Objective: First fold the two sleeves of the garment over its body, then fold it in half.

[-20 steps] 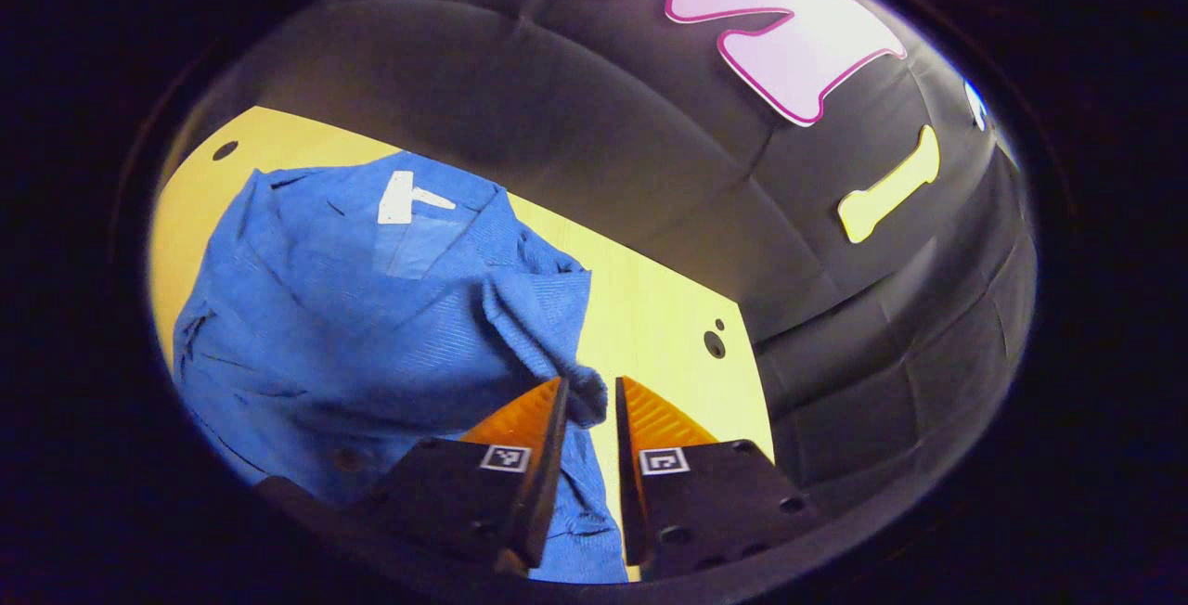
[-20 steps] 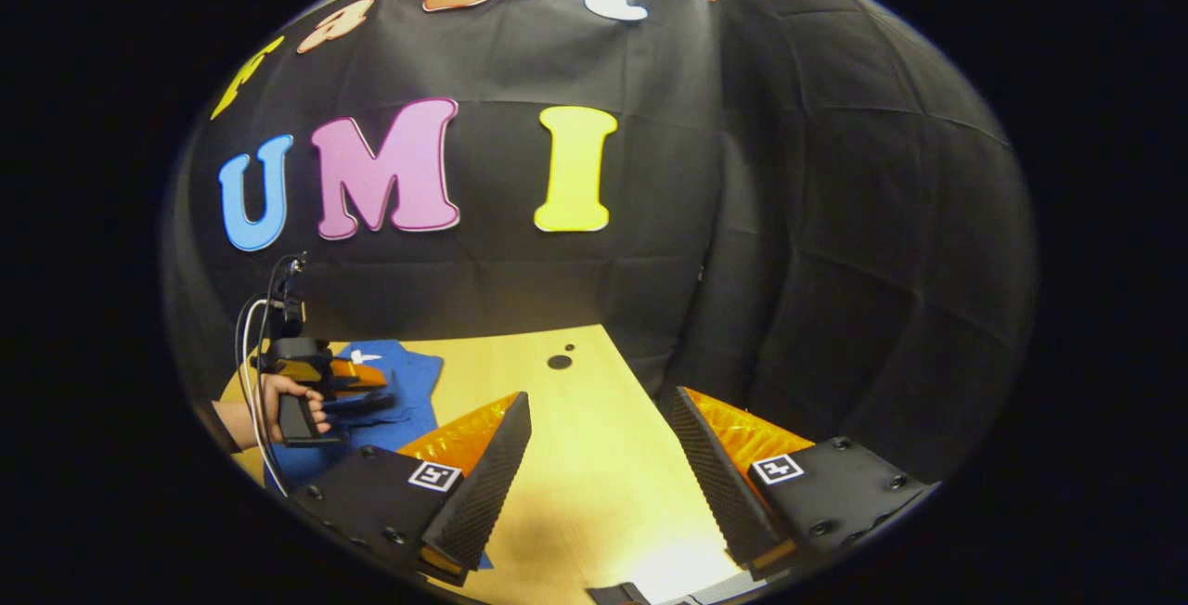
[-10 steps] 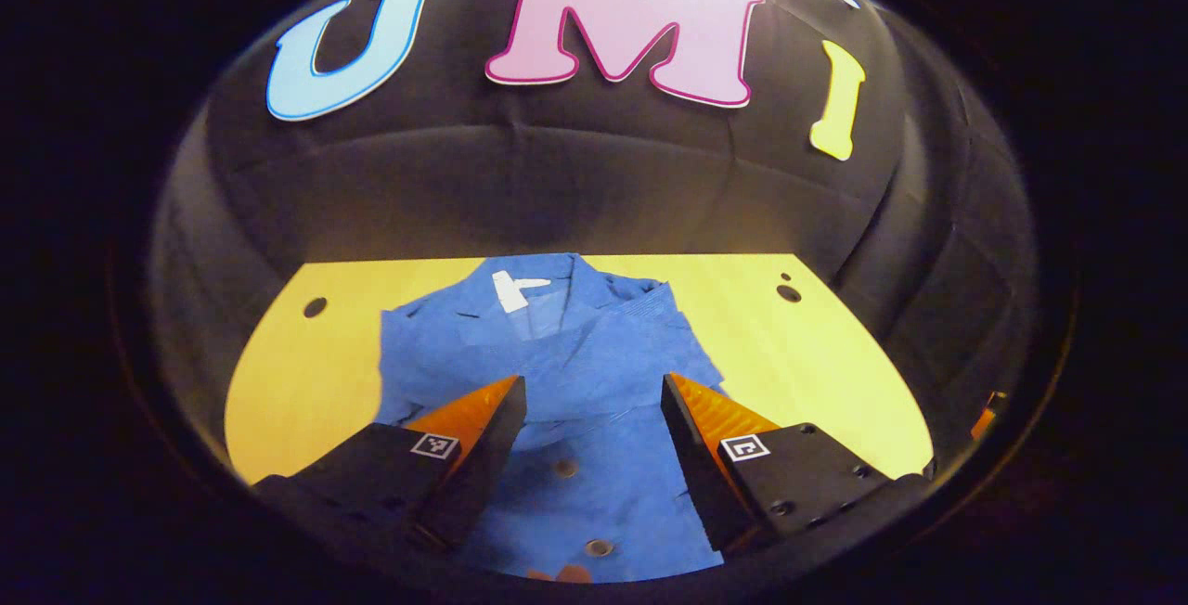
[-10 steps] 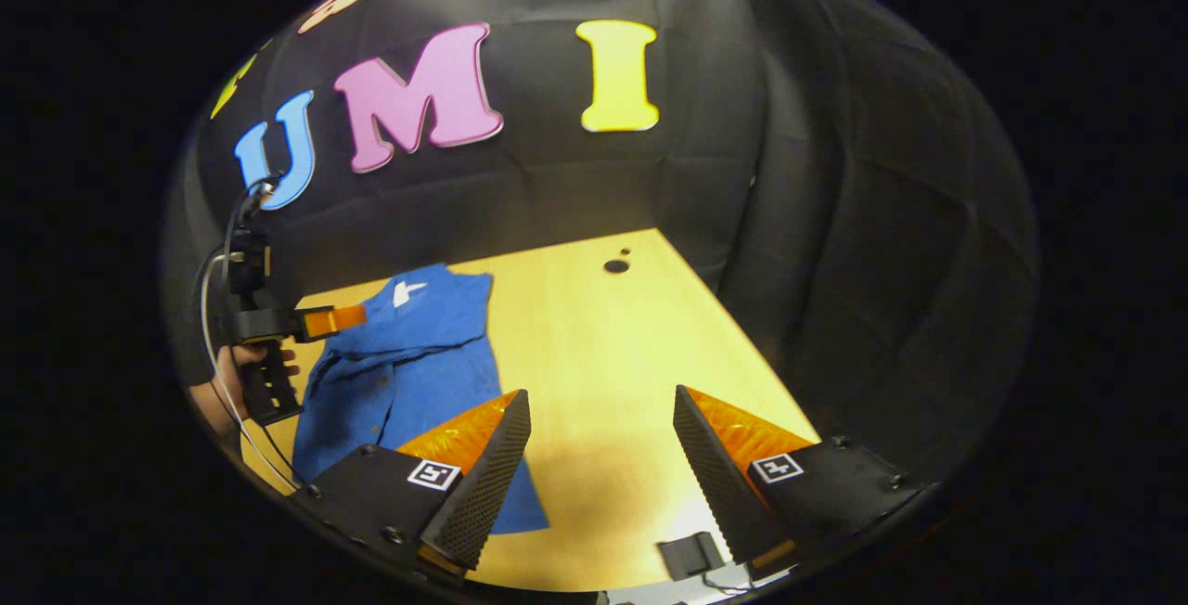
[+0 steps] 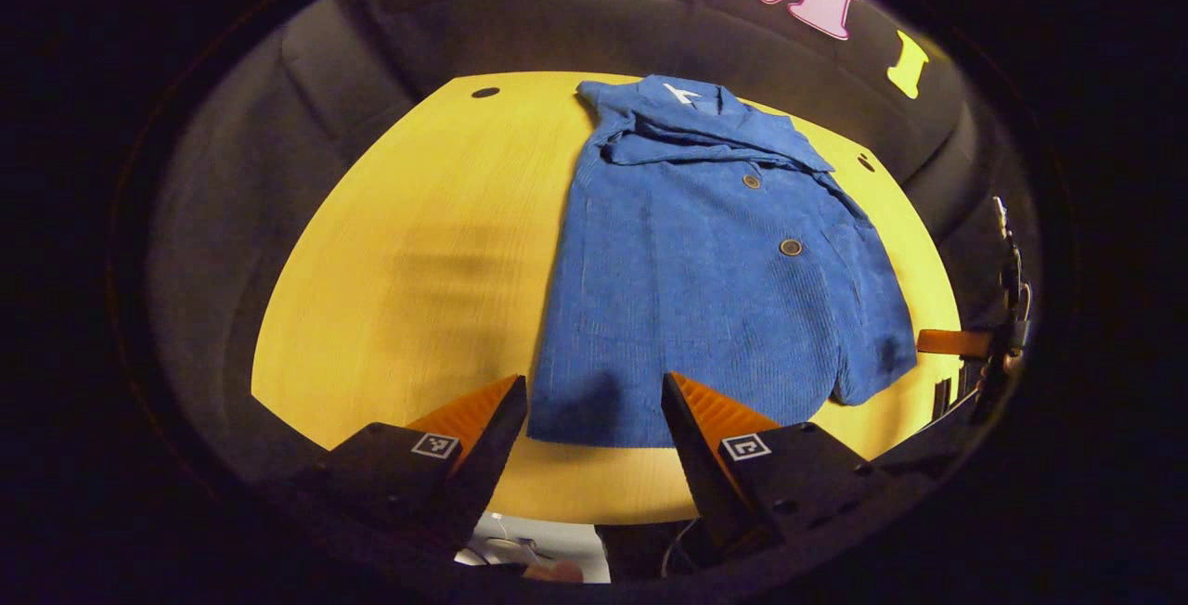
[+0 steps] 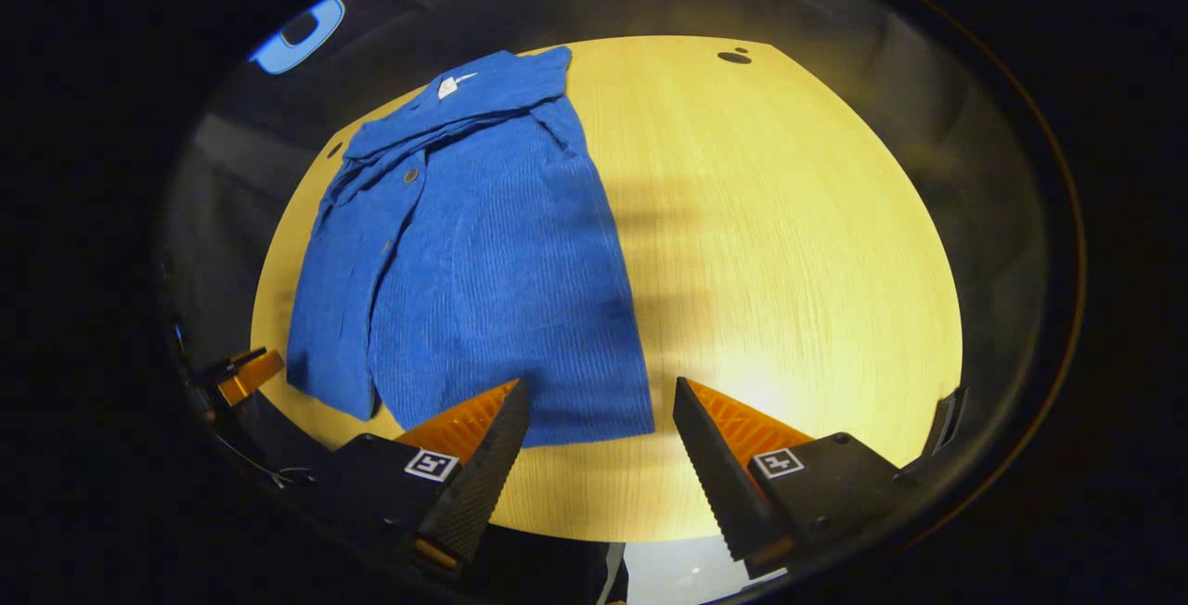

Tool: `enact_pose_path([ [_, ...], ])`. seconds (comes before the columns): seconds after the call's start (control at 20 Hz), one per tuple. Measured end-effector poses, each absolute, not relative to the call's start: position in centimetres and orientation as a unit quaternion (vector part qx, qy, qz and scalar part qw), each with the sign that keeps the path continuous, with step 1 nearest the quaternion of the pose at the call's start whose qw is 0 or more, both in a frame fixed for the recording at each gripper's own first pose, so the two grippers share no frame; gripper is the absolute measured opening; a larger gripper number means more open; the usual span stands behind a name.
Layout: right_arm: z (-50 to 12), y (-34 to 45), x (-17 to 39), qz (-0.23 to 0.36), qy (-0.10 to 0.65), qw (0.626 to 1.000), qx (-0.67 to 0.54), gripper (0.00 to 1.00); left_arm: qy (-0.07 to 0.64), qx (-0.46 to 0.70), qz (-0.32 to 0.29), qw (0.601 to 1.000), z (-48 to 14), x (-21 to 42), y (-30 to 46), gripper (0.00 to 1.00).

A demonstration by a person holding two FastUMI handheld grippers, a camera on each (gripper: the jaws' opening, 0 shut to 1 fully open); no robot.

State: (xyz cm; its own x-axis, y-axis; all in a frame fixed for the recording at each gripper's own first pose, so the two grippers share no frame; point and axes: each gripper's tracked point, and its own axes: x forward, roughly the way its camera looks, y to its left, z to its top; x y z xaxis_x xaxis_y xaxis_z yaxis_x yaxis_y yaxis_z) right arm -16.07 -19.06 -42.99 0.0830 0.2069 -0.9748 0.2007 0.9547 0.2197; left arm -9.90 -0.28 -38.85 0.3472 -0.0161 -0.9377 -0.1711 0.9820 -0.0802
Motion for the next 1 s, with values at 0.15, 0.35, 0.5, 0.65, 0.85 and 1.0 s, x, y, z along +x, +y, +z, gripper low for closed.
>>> enact_pose_path([
  [0.15, -44.3, -18.5, -17.1, -0.005, 0.693, 0.703, 0.158, 0.99, 0.600, -0.089, 0.055, 0.793, -41.0, -11.8, 0.0, 0.85],
  [0.35, -45.4, -17.1, -17.6, 0.010, 0.699, 0.704, 0.123, 1.00, 0.616, -0.049, 0.044, 0.785, -41.9, -11.6, -0.2, 0.84],
  [0.5, -45.2, -16.9, -18.6, 0.016, 0.715, 0.694, 0.080, 0.99, 0.625, -0.034, 0.018, 0.780, -42.0, -10.8, -1.3, 0.85],
  [0.65, -45.3, -16.5, -18.4, 0.000, 0.727, 0.680, 0.090, 0.77, 0.631, -0.035, -0.001, 0.775, -41.9, -10.5, -2.5, 0.60],
  [0.85, -45.2, -15.8, -17.5, -0.002, 0.721, 0.684, 0.108, 0.09, 0.619, -0.072, 0.002, 0.782, -41.8, -10.3, -3.7, 0.02],
  [1.0, -45.0, -15.4, -17.6, 0.029, 0.712, 0.693, 0.110, 0.04, 0.619, -0.069, -0.006, 0.783, -41.9, -10.1, -3.6, 0.00],
])
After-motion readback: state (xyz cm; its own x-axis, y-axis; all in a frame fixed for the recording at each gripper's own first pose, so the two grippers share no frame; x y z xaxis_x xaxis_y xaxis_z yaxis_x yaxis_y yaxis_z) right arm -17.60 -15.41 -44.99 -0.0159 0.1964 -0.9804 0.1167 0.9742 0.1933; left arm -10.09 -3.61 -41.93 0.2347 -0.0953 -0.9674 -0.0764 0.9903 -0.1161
